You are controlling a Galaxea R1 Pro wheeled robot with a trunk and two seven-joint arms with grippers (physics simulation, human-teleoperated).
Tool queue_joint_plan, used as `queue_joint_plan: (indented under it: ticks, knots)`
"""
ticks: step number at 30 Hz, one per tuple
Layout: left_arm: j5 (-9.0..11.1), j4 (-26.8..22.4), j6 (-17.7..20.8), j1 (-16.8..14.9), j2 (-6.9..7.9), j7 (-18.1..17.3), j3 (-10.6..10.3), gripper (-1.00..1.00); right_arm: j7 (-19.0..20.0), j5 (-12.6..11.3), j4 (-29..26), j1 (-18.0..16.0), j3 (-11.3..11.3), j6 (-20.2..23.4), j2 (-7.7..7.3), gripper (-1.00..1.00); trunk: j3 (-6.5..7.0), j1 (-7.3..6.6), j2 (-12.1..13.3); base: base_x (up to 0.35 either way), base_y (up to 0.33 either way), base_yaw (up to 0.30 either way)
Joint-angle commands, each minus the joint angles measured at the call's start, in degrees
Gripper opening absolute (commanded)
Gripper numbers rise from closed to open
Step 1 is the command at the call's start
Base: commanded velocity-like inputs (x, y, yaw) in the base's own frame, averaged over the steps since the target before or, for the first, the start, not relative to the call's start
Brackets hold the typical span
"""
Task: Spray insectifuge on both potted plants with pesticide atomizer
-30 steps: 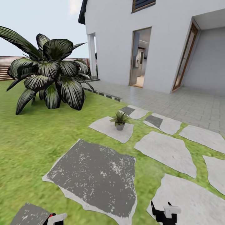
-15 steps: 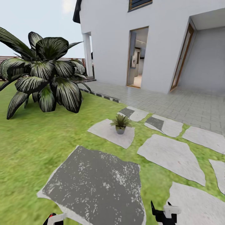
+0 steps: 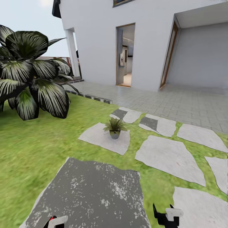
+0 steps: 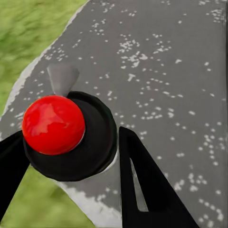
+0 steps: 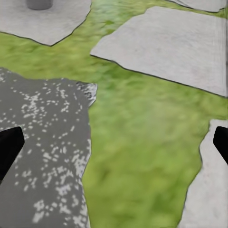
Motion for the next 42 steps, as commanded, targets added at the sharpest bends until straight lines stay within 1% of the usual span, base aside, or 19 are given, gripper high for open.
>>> queue_joint_plan:
  ticks: [1, 35, 42]
  knots:
    - [0.3, 0.0, -0.2, 0.0, 0.0, -0.1, 0.0, -1.0, 0.0, 0.0, 0.1, 0.0, -0.1, -0.2, 0.01, 1.0, -0.05, 0.02, 0.0, 0.302, 0.212, -0.263]
    - [0.3, 0.0, -0.2, 0.0, 0.02, -0.1, 0.0, -1.0, 0.0, 0.0, 0.1, 0.0, -0.1, -0.2, 0.01, 1.0, -0.05, 0.02, 0.0, 0.276, 0.24, -0.262]
    - [0.3, 0.0, -0.2, 0.0, 0.01, -0.1, 0.0, -1.0, 0.0, 0.0, 0.1, 0.0, -0.1, -0.2, 0.09, 1.0, -0.05, 0.02, 0.0, 0.185, 0.293, -0.06]
